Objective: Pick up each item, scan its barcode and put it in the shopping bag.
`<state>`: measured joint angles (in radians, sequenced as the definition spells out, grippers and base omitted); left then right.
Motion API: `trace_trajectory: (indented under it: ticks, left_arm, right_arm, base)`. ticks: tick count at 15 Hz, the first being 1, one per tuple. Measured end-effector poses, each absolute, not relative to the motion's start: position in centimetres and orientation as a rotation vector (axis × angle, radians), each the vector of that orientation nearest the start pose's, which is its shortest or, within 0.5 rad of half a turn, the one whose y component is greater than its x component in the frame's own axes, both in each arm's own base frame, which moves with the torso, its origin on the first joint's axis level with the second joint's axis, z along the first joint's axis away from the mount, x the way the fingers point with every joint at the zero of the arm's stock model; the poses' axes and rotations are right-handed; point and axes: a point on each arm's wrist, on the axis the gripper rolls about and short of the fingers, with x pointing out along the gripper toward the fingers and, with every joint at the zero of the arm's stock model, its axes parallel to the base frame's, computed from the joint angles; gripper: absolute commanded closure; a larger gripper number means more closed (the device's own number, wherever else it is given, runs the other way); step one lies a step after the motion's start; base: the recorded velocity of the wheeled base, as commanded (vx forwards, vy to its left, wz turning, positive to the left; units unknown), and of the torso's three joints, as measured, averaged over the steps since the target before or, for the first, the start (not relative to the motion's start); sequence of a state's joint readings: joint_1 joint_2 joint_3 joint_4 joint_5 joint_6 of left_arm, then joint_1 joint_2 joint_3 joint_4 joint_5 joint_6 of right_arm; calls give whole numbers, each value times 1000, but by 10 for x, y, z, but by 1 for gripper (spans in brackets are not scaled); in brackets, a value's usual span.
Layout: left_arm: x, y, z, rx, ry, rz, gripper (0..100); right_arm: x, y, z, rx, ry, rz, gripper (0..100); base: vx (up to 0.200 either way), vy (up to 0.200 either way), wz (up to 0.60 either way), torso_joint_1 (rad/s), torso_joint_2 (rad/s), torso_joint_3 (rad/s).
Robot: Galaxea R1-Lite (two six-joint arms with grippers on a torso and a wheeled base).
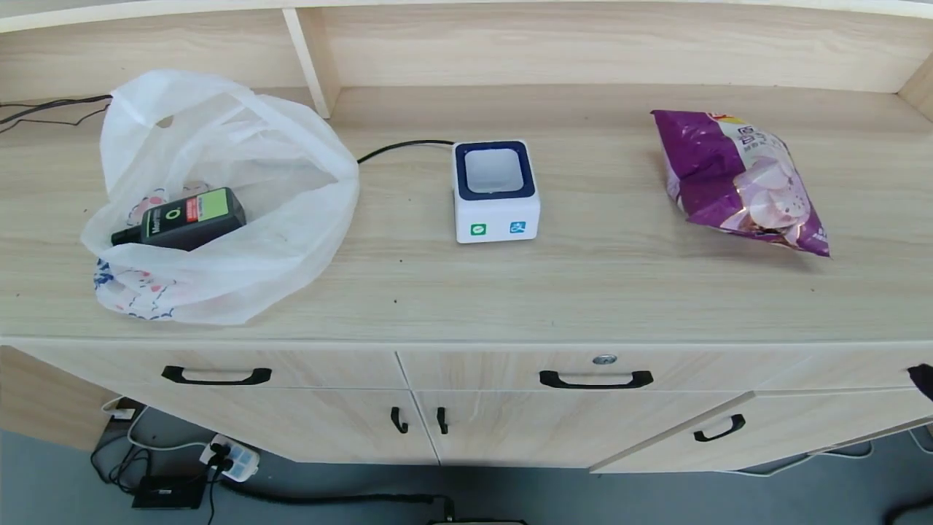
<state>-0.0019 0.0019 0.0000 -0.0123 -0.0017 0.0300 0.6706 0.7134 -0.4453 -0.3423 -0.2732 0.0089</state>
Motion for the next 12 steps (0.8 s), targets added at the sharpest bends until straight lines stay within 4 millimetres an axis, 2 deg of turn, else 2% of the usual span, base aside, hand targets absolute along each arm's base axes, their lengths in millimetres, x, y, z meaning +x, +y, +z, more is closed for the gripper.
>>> trace_trajectory:
  ticks: [2, 5, 8, 10, 12]
  left_arm:
    - [-23, 0, 77, 29, -13, -5, 0]
    - [-23, 0, 77, 29, -13, -5, 0]
    - [-23, 0, 77, 28, -14, -5, 0]
    - [-23, 0, 77, 28, -14, -5, 0]
    - [-23, 0, 77, 30, -16, -5, 0]
  right_arm:
    - [71, 41, 250, 46, -62, 359, 0]
    - [110, 52, 276, 21, -28, 318, 0]
    - [164, 56, 288, 1, 31, 257, 0]
    - [200, 55, 288, -7, 61, 225, 0]
    - [233, 40, 290, -27, 36, 144, 0]
  base:
    - [0, 0, 0, 0, 0, 0]
    - [0, 0, 0, 0, 0, 0]
    - [0, 0, 0, 0, 0, 0]
    - [0, 0, 0, 0, 0, 0]
    - [0, 0, 0, 0, 0, 0]
